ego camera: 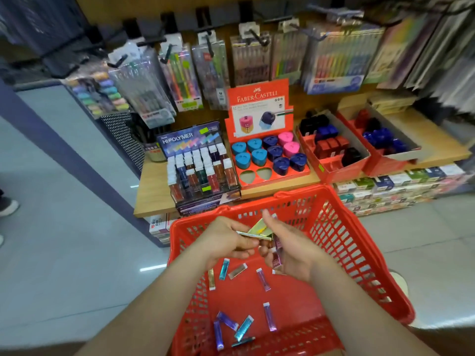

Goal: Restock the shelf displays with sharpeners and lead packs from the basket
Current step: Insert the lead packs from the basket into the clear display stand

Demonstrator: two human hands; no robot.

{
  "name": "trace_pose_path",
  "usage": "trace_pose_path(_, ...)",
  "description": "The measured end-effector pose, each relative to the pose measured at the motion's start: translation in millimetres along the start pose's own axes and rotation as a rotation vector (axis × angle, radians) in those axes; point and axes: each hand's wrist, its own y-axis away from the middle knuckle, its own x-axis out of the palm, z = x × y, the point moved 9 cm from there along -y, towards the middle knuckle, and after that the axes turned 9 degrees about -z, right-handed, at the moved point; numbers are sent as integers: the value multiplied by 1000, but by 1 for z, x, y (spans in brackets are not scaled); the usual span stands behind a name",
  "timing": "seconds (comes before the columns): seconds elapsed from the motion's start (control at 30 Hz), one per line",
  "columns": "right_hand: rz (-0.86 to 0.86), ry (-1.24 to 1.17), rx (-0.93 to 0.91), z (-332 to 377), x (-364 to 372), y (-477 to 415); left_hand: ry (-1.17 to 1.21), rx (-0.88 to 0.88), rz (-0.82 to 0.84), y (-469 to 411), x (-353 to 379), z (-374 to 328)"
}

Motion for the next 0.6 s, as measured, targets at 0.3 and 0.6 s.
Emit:
trace_pose_path(0.3, -113, -302, -84, 12, 13, 11, -106, 216, -88, 26, -12, -50)
trace_pose_path(0.6, 16, -542, -29, 32, 38, 22, -229, 402, -146, 57, -44, -118)
